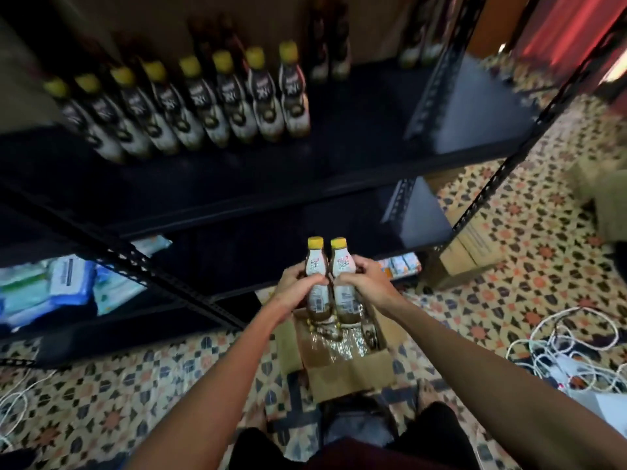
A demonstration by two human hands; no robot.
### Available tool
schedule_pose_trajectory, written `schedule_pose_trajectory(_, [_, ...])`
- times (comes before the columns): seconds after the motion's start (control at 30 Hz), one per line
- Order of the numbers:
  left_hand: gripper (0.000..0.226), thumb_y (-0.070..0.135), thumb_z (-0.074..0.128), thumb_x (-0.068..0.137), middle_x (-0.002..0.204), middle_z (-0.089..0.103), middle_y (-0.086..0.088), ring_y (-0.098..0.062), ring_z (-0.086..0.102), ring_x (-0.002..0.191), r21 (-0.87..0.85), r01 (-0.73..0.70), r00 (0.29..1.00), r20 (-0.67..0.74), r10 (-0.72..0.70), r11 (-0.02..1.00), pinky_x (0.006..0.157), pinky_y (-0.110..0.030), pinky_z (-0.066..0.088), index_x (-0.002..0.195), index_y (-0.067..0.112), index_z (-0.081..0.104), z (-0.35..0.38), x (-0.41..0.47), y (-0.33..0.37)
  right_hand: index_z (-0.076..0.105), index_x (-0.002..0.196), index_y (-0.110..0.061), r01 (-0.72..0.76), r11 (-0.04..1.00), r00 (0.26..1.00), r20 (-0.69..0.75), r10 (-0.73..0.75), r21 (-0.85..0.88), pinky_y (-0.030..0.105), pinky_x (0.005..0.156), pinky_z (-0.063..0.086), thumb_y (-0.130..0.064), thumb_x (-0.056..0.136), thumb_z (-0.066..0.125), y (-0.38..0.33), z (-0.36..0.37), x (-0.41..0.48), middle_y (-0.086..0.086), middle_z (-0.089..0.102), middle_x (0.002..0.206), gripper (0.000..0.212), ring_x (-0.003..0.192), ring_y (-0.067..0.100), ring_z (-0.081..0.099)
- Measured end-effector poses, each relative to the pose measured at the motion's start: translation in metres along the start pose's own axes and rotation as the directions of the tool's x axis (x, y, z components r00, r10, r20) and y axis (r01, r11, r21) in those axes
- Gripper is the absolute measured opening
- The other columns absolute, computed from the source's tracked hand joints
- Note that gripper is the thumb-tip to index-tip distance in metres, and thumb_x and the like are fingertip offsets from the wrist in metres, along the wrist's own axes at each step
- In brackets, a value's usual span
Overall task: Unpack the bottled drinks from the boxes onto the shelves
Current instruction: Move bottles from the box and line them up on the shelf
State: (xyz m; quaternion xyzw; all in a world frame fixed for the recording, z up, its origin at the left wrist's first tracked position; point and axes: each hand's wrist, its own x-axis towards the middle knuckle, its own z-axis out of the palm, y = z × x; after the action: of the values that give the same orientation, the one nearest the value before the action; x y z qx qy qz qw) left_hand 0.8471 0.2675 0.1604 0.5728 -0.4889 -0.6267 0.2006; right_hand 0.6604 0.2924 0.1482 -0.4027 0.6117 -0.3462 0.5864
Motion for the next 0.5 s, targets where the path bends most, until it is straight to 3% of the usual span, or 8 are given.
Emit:
schedule_pose_trajectory(0.13, [0.031,0.010,0.072,0.084,0.091,0.077,0.002,-0.014,0.073,0.081,0.044,-0.101,0.995,0.017,0.100,0.994,0.060,-0.024,0.053,0.110,0.026,0.069,-0.020,-0.013,0.048,0.071,0.107,-0.011,0.095,0.995,0.995,-0.003,-0.095,-0.036,0.042,0.087,0.059,-0.007,0.070,0.081,-0.041,-0.004,0.000,0.008,0.077,0.099,0.039,0.095,0.026,0.073])
schedule_pose_trajectory(0.3, [0.031,0.012,0.075,0.080,0.097,0.077,-0.001,-0.020,0.073,0.094,0.115,-0.208,0.978,0.011,0.209,0.971,0.082,-0.037,0.058,0.107,0.027,0.071,-0.039,-0.019,0.099,0.072,0.102,-0.011,0.212,0.976,0.977,0.008,-0.212,-0.041,0.047,0.088,0.057,-0.002,0.071,0.077,-0.091,-0.009,0.004,0.012,0.076,0.097,0.033,0.090,0.024,0.072])
schedule_pose_trajectory(0.4, [0.034,0.009,0.077,0.079,0.099,0.077,0.003,-0.016,0.072,0.098,0.128,-0.280,0.960,0.015,0.281,0.951,0.087,-0.034,0.057,0.109,0.024,0.071,-0.052,-0.020,0.128,0.072,0.104,-0.008,0.287,0.955,0.958,0.006,-0.288,-0.067,0.044,0.085,0.057,-0.001,0.072,0.075,-0.124,-0.012,0.008,0.015,0.075,0.101,0.033,0.090,0.023,0.071])
schedule_pose_trajectory(0.5, [0.037,0.011,0.077,0.080,0.103,0.076,0.004,-0.011,0.071,0.099,0.150,-0.358,0.932,0.008,0.361,0.921,0.085,-0.028,0.056,0.114,0.025,0.070,-0.063,-0.020,0.156,0.072,0.104,-0.007,0.362,0.927,0.931,-0.004,-0.364,-0.104,0.033,0.077,0.056,0.004,0.074,0.075,-0.157,-0.014,0.015,0.013,0.076,0.098,0.032,0.084,0.015,0.071])
